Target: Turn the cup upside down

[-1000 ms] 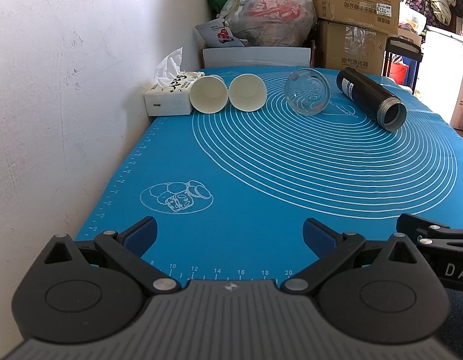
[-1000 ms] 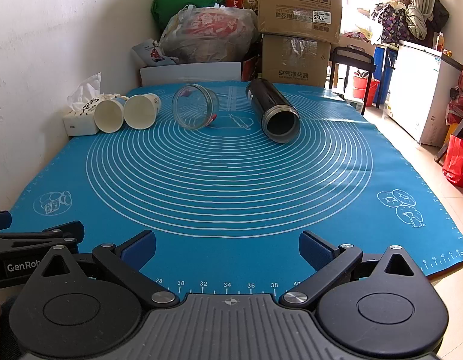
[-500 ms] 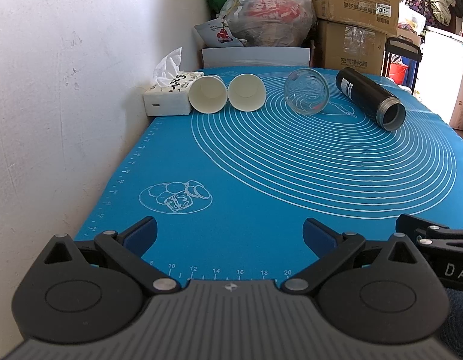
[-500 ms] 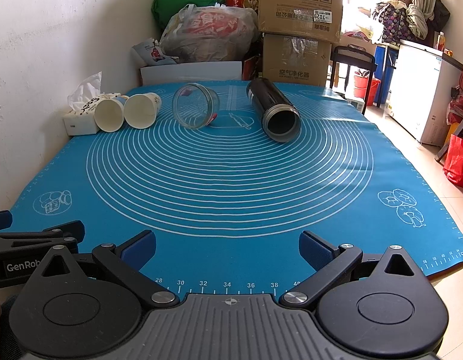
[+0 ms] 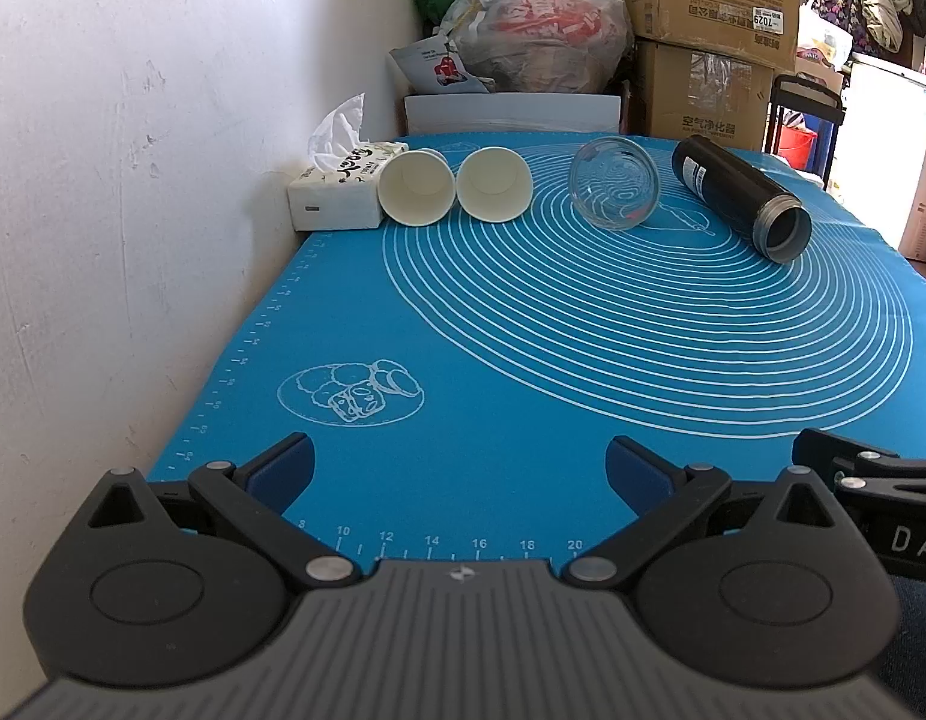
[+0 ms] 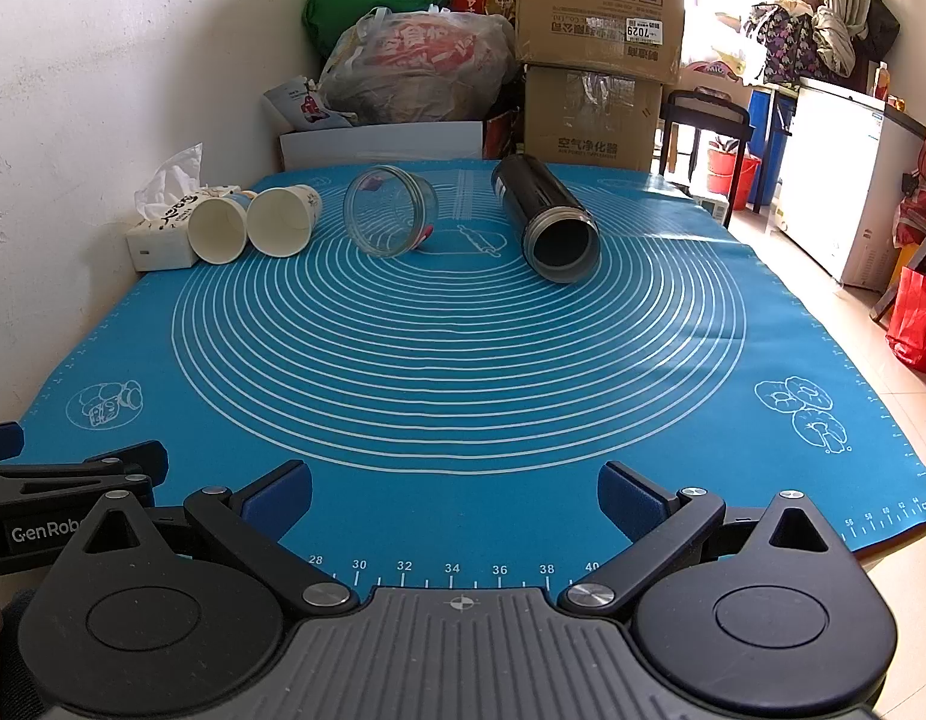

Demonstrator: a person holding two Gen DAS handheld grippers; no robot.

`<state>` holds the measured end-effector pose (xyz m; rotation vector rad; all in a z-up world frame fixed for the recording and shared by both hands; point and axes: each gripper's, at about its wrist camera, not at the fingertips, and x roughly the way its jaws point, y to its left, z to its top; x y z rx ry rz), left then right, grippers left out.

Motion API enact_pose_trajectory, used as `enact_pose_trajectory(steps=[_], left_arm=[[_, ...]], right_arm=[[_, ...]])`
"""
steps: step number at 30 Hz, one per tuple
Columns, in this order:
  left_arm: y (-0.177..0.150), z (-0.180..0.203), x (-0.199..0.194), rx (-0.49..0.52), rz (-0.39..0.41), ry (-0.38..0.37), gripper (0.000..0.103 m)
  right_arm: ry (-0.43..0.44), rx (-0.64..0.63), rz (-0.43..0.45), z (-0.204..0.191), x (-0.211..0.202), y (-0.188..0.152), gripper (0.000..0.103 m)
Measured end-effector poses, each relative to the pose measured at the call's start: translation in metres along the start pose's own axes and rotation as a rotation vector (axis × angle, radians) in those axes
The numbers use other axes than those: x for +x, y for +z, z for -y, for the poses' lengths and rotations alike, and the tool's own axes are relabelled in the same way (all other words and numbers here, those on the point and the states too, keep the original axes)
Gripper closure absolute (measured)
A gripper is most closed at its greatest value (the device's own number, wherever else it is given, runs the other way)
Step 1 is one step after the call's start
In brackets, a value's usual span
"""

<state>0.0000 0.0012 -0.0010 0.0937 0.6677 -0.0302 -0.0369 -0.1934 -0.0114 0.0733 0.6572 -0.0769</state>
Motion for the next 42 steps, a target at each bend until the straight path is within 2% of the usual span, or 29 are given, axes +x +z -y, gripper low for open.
enact_pose_trajectory(steps=[34, 39, 42], left_arm=[[0.002, 0.001, 0.003, 0.003, -0.011, 0.005, 0.001], [0.006, 0.003, 0.003, 0.009, -0.011, -0.001, 0.001], [0.011, 0.006, 0.003, 0.026, 0.002, 0.012, 0.001]], right_arm=[[0.020, 0.023, -0.009, 0.007, 0.000, -0.001, 0.000], [0.049, 0.046, -0.029, 0.010, 0.004, 0.008, 0.000], [0.034, 0.027, -0.022, 0.011, 0.005, 0.014, 0.000]])
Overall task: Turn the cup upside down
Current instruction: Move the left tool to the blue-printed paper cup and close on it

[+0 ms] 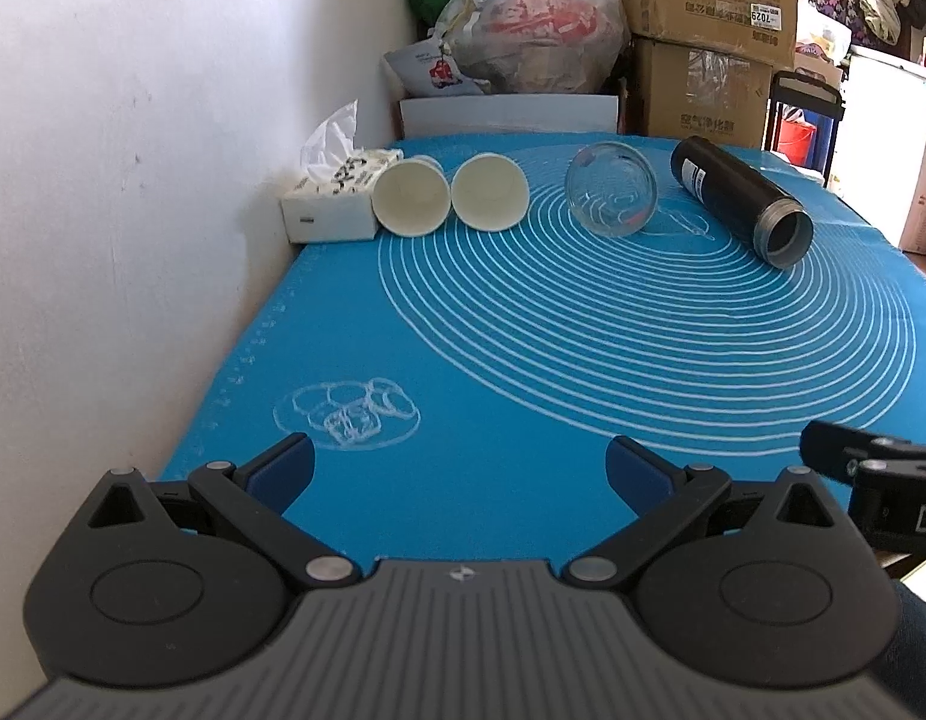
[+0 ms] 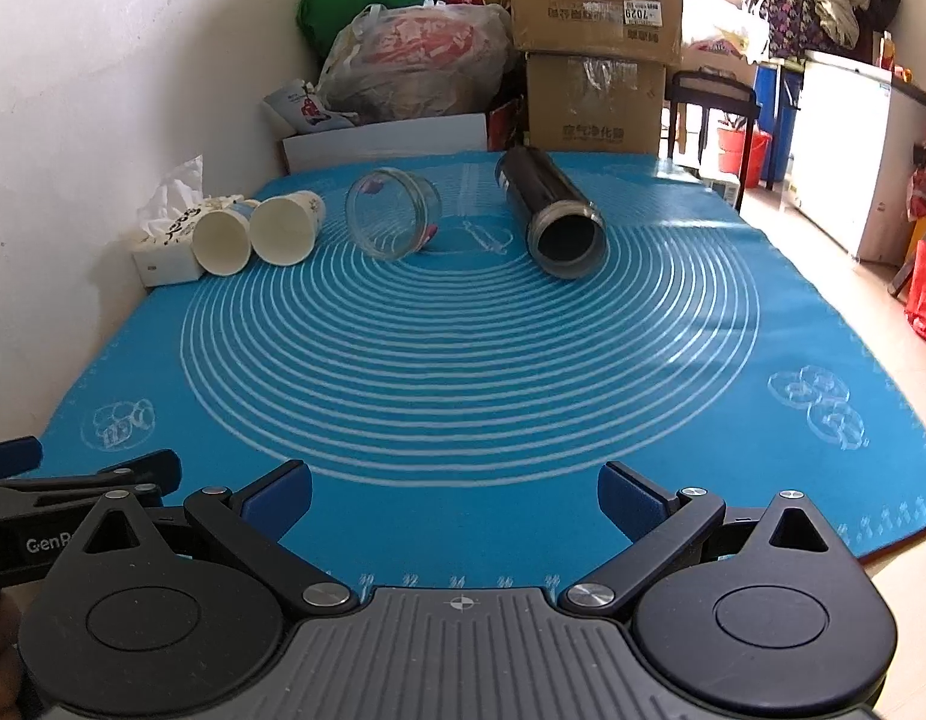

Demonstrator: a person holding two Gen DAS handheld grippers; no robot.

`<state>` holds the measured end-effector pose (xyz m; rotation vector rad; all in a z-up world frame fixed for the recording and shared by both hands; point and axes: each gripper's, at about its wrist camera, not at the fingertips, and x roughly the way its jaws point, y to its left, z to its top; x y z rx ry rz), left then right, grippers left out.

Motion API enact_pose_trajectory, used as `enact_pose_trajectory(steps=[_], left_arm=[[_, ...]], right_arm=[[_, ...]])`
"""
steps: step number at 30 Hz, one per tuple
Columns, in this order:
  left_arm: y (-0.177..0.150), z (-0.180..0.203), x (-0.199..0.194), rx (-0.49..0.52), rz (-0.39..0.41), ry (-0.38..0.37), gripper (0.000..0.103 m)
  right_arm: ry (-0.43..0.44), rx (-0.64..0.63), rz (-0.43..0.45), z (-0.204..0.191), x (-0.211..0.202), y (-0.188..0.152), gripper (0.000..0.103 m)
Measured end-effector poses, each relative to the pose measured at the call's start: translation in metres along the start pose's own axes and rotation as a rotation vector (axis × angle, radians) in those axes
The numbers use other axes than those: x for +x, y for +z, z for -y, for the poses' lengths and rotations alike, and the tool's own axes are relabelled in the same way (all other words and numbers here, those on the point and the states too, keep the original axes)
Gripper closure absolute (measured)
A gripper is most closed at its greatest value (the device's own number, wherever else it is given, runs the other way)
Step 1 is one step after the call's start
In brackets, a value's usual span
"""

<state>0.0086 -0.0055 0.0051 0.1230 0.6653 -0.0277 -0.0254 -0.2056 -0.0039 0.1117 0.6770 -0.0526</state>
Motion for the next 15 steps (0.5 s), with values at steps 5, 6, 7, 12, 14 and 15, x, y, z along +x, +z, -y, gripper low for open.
enact_pose_trajectory(steps=[5, 6, 7, 12, 14, 15], left_arm=[[0.022, -0.003, 0.004, -0.007, 0.020, -0.008, 0.001], [0.028, -0.004, 0.006, -0.007, 0.027, -0.015, 0.001], [0.035, -0.006, 0.007, -0.003, 0.034, -0.024, 0.001], [0.076, -0.012, 0.026, -0.006, 0.073, -0.018, 0.001], [0.092, -0.016, 0.039, -0.019, 0.066, -0.019, 0.001], [0.102, -0.019, 0.048, -0.029, 0.059, -0.026, 0.001]], right_arm=[[0.005, -0.006, 0.024, 0.006, 0.001, 0.026, 0.000], [0.000, -0.010, 0.032, 0.007, 0.002, 0.032, 0.000], [-0.004, -0.015, 0.041, 0.008, 0.004, 0.039, 0.000], [-0.004, -0.036, 0.067, 0.015, 0.015, 0.074, 0.000], [0.000, -0.043, 0.068, 0.017, 0.022, 0.087, 0.000], [0.004, -0.044, 0.067, 0.018, 0.026, 0.091, 0.000]])
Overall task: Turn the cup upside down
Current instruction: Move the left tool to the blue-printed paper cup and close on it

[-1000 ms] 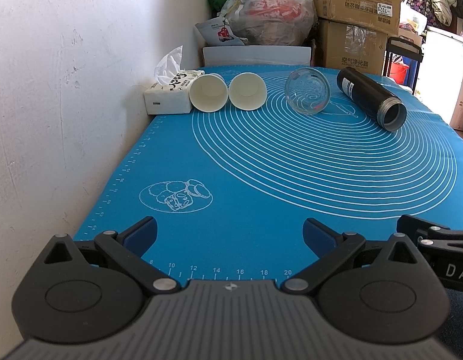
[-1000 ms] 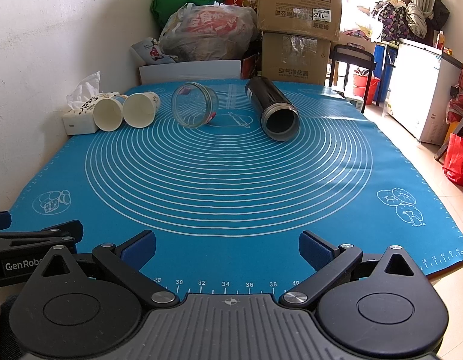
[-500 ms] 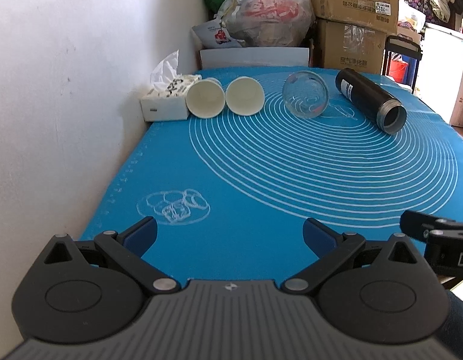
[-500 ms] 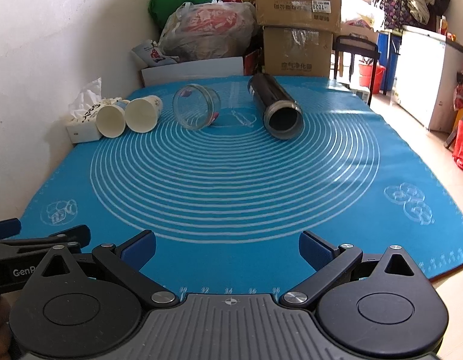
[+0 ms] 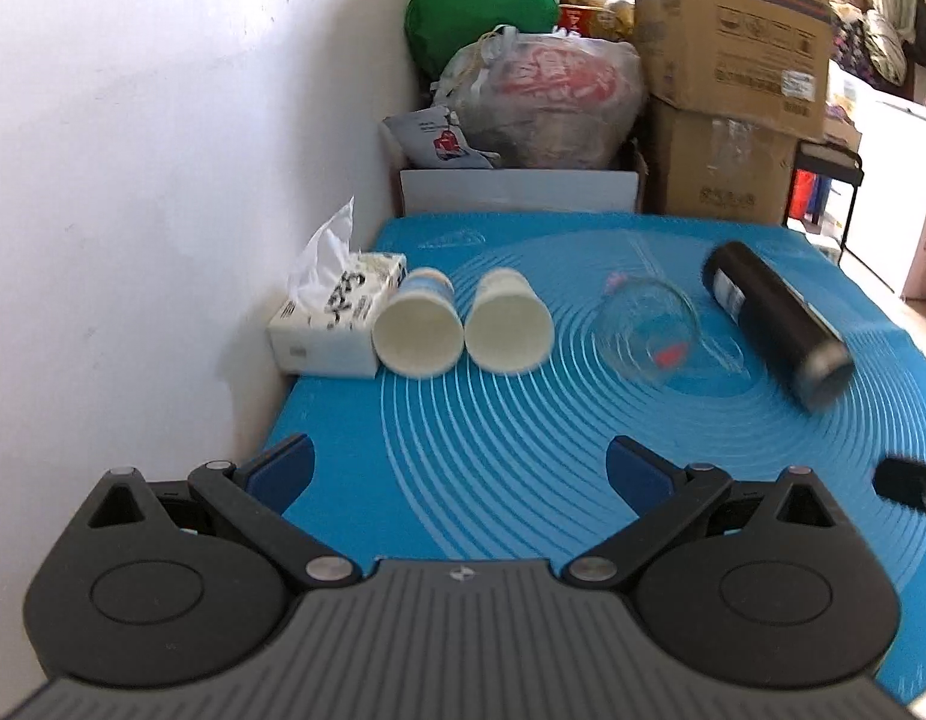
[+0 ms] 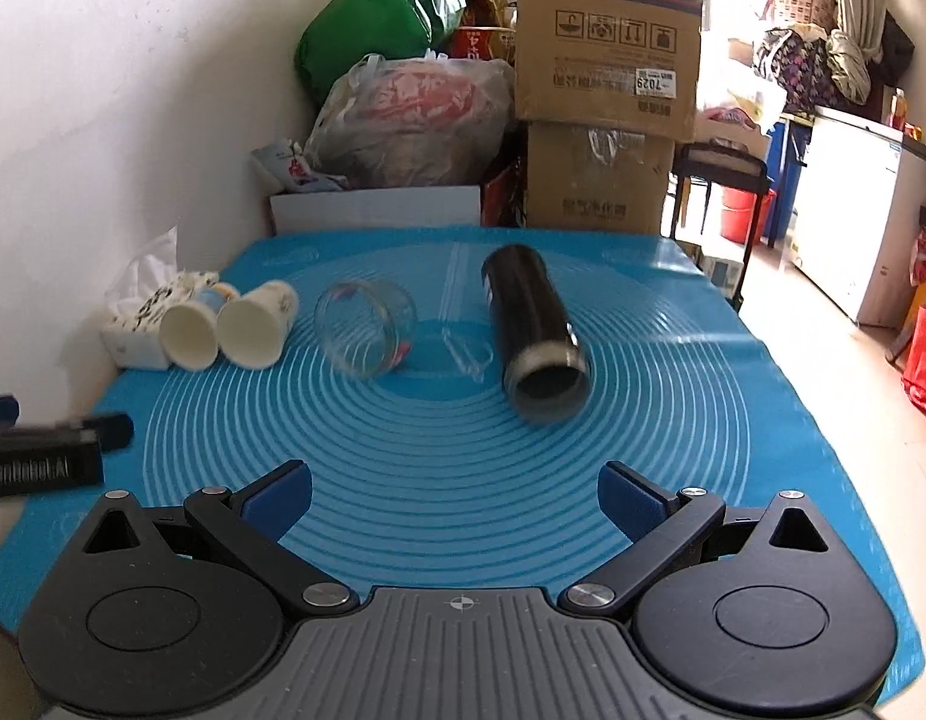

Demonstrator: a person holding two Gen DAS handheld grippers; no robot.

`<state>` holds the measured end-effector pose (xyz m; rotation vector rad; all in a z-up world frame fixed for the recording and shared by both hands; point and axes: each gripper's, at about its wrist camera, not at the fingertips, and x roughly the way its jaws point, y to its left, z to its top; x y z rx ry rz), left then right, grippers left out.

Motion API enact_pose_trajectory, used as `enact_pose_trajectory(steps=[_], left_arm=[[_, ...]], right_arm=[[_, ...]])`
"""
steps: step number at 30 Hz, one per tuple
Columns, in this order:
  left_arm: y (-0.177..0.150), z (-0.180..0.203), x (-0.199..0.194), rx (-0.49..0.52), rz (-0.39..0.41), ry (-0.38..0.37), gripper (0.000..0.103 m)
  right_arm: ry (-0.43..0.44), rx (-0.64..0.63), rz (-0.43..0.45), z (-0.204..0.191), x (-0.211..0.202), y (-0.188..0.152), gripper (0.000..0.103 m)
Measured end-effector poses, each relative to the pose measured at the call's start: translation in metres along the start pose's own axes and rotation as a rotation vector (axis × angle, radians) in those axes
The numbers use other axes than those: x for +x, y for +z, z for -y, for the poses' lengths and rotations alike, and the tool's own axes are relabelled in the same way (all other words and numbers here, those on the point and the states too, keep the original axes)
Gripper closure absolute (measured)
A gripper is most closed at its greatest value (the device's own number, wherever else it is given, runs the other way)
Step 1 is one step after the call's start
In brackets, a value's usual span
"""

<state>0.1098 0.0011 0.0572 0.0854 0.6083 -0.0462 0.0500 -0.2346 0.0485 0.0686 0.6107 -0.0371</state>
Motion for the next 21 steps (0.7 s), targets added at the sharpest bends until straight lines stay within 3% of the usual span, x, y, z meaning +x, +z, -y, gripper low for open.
enact_pose_trajectory(steps=[10, 21], left_arm=[[0.062, -0.012, 0.093, 0.010, -0.061, 0.046, 0.001], [0.089, -0.029, 0.165, -0.057, -0.145, 0.059, 0.001]], right_arm=[[0.010, -0.004, -0.027, 0.022, 0.047, 0.032, 0.000], [0.036, -0.019, -0.053, 0.034, 0.071, 0.028, 0.000]])
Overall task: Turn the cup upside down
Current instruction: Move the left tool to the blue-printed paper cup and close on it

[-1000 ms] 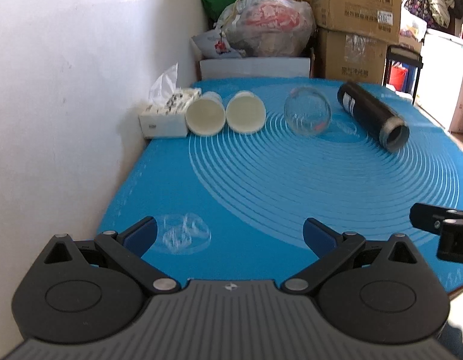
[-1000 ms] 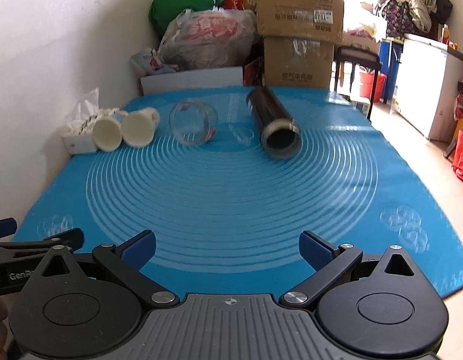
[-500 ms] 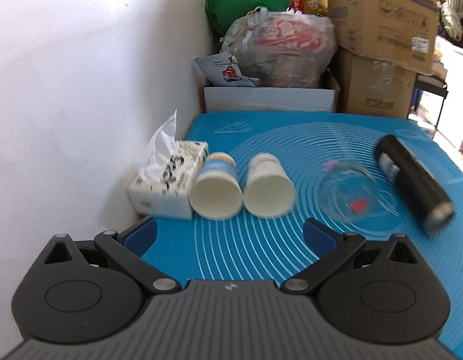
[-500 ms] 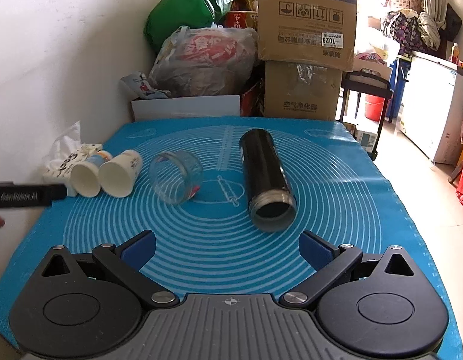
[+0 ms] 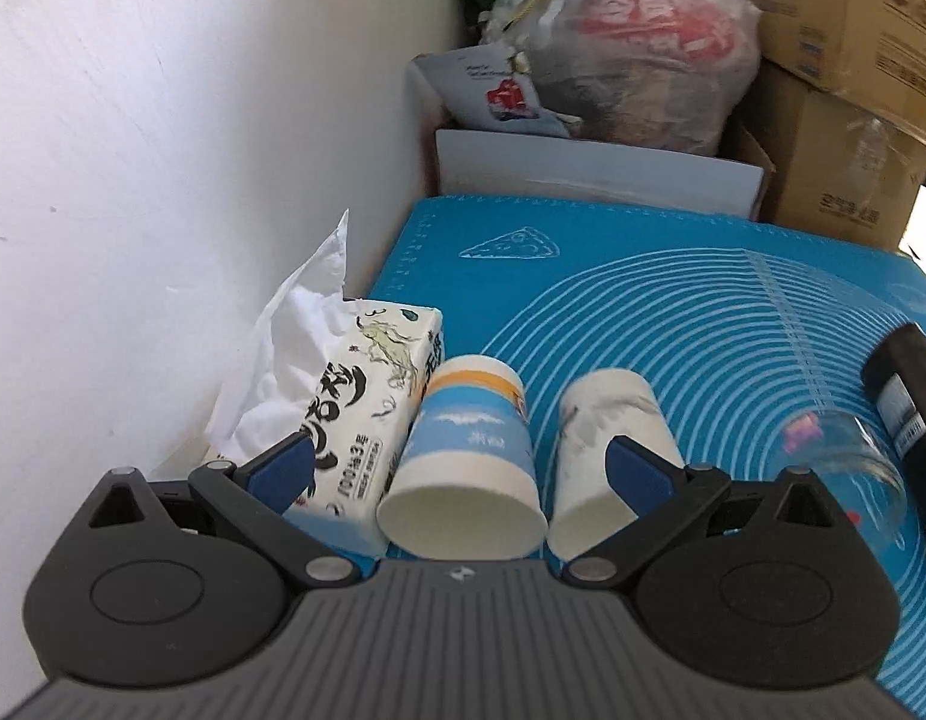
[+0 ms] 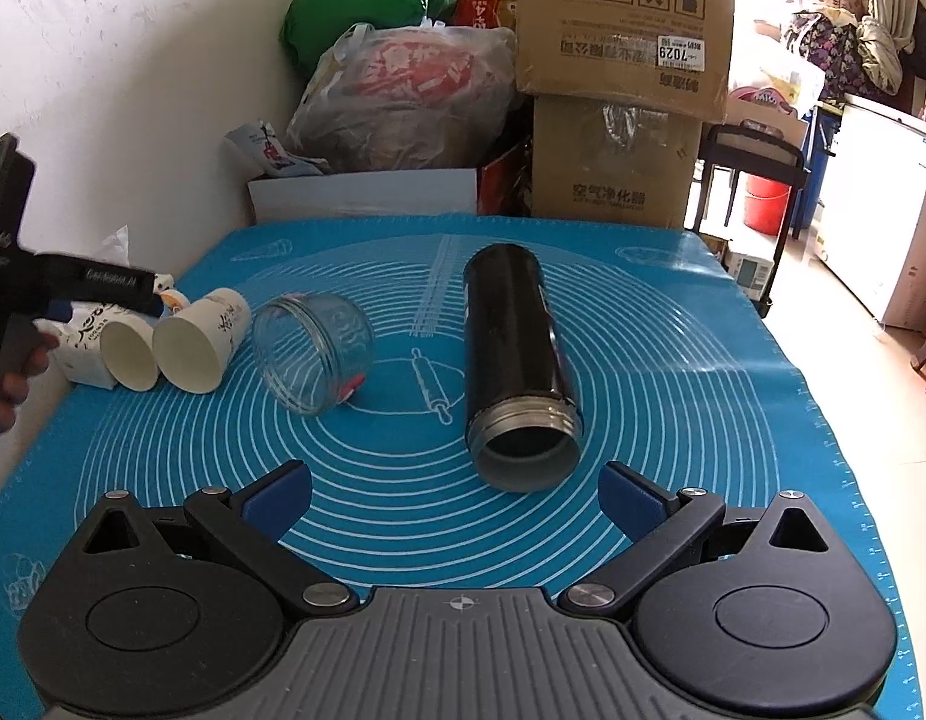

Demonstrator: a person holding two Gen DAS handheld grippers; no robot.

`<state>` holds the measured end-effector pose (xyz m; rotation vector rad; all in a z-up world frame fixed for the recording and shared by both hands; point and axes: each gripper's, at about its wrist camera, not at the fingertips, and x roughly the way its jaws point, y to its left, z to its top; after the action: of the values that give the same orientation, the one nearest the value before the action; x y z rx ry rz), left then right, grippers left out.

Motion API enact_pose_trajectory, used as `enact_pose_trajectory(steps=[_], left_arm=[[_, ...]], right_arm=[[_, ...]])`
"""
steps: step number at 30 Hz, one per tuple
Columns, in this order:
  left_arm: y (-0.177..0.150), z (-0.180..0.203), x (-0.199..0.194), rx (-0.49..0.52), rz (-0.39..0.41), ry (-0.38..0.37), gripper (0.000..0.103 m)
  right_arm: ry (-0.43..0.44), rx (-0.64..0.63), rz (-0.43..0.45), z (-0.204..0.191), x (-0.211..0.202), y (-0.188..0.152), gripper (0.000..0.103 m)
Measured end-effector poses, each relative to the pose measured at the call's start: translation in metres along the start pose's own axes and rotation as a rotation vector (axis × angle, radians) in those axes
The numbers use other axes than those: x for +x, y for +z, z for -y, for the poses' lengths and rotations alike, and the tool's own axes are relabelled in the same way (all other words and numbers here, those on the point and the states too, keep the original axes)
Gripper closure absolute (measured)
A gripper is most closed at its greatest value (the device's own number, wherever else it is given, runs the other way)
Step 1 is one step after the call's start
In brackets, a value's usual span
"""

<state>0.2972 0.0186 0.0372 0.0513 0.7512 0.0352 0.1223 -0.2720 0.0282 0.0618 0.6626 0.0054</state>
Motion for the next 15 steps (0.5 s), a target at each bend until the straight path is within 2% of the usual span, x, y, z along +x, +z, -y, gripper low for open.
enact_pose_trajectory(steps=[4, 5, 7, 15], left_arm=[[0.006, 0.002, 0.008, -0.002, -0.020, -0.011, 0.005], [0.008, 0.003, 0.010, 0.005, -0.025, -0.013, 0.018], [0.009, 0.006, 0.017, 0.022, -0.055, -0.018, 0.024], [0.008, 0.016, 0.030, 0.063, -0.080, -0.017, 0.026]], right_arm=[[0.008, -0.003, -0.004, 0.001, 0.004, -0.002, 0.000], [0.009, -0.003, -0.004, 0.002, 0.004, -0.002, 0.000], [0.011, 0.000, -0.003, 0.003, 0.005, -0.003, 0.000], [0.011, 0.008, -0.014, 0.010, 0.010, -0.006, 0.000]])
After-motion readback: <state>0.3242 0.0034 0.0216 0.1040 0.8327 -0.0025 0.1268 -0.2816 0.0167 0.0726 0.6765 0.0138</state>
